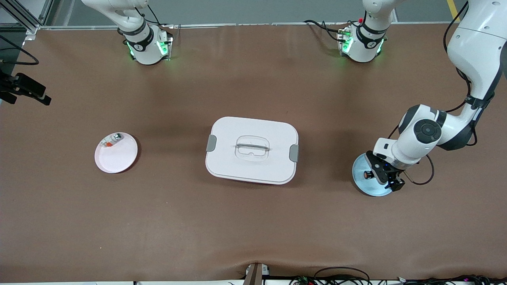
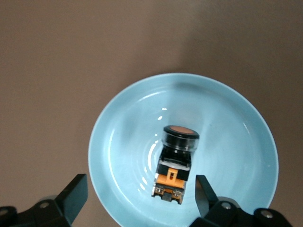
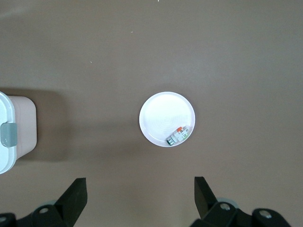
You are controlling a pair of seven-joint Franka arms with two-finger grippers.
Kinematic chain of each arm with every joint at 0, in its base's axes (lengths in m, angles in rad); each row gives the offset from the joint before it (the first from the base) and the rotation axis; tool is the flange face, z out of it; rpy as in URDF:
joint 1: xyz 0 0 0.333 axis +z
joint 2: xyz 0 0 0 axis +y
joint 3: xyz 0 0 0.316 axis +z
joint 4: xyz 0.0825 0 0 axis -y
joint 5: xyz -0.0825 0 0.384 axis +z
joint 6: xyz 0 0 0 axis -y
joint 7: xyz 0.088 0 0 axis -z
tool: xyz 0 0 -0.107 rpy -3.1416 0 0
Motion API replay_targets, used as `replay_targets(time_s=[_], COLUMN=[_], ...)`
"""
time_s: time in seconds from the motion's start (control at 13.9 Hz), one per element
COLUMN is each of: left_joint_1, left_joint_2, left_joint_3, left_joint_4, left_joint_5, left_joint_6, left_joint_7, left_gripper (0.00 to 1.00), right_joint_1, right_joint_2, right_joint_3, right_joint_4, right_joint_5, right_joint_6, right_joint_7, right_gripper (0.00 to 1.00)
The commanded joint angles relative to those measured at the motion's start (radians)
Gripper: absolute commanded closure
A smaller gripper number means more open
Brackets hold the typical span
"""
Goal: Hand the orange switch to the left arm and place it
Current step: 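Open the left gripper to release the switch on the plate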
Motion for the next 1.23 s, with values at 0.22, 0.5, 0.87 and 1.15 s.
replay_targets(time_s=[0.22,0.5,0.87,1.15], left_joint_1=[0.006,0.003,0.005,0.006], left_joint_2=[-0.033,-0.034,-0.059,-0.112], left_joint_3=[-0.037,-0.045,-0.063,-0.066], left_joint_4=[0.154,0.232,0.362,0.442], left_joint_5=[-0.149,-0.216,-0.298,-0.394], left_joint_6=[-0.195,-0.259,-0.409,-0.528], left_joint_7=[-0.086,-0.161,-0.273,-0.365], left_gripper=[0.00,0.00,0.00,0.00], right_joint_1=[-0.005,-0.005,-0.008,-0.022], right_joint_2=[0.001,-0.017,-0.137,-0.145], right_joint_3=[0.012,0.013,0.013,0.009], right_joint_4=[-0.019,-0.048,-0.218,-0.179], right_joint_5=[-0.011,-0.010,-0.010,-0.010], right_joint_6=[0.004,0.021,0.129,0.065], right_joint_7=[0.018,0.041,0.042,0.044], right_gripper=[0.00,0.00,0.00,0.00])
